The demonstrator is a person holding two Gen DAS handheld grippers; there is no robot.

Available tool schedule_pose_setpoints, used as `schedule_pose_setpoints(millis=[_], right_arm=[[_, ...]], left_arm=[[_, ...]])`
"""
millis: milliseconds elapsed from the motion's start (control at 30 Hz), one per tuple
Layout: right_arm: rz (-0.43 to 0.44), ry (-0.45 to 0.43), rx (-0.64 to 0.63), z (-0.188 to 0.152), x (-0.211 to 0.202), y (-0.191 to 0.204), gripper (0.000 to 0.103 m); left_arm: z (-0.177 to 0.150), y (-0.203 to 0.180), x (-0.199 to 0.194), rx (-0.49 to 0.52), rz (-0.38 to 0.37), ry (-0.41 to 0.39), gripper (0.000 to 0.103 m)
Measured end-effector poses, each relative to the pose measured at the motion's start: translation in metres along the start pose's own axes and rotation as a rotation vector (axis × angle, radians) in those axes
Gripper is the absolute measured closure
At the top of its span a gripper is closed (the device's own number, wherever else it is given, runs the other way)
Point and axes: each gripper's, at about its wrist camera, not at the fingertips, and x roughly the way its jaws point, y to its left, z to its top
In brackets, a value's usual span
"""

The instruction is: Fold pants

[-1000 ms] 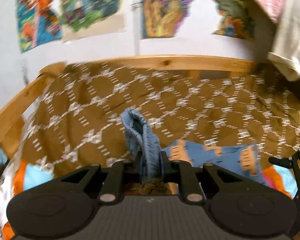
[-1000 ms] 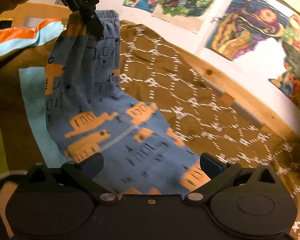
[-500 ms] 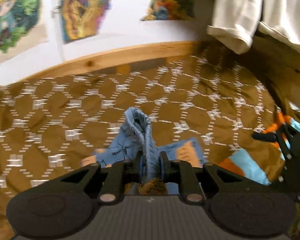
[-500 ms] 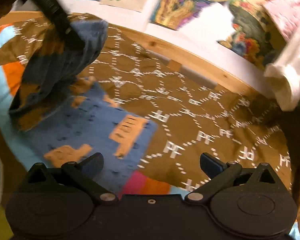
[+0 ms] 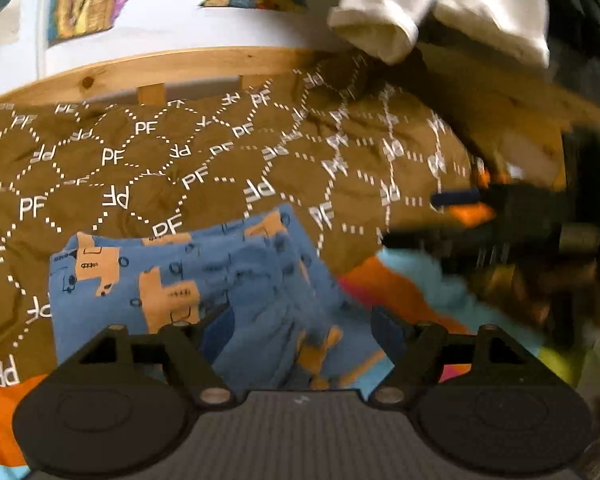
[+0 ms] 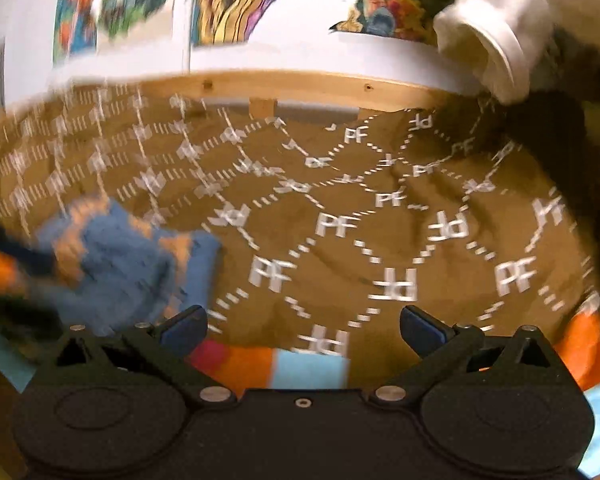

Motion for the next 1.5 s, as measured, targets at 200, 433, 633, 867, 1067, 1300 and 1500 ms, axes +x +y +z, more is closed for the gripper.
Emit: schedule_pose_setpoints(millis=[200, 433, 633, 867, 1067, 1300, 1500], right_arm=[[0.255, -0.008, 0.136, 0.008, 0.009, 0.008, 0.014], [0.380, 0.061, 0.162, 0.013, 0.037, 0.032, 0.035], [0.376, 0.101, 0.194, 0.009, 0.059, 0.033, 0.063], [0.376, 0.116, 0.263, 0.001, 0.067, 0.027, 0.087], [0.361, 0.085, 0.276, 0.007, 0.059, 0.022, 0.103], [0.361, 0.078, 0.280, 0.020, 0.044, 0.018, 0.097], [0.411, 0.132, 0.375, 0.014, 0.056, 0.008, 0.071]], left_arm=[[-0.012, -0.029, 0.009, 0.215, 0.102, 0.023, 0.030], [-0.017, -0.034, 0.021, 0.265, 0.135, 0.078, 0.049], [-0.019, -0.029, 0.025, 0.237, 0.131, 0.099, 0.069], [-0.016, -0.030, 0.025, 0.243, 0.132, 0.089, 0.097], [-0.007, -0.024, 0.013, 0.169, 0.116, 0.064, 0.099], [0.002, -0.029, 0.001, 0.168, 0.109, 0.019, 0.099], [-0.006, -0.027, 0.003, 0.163, 0.102, 0.045, 0.099]])
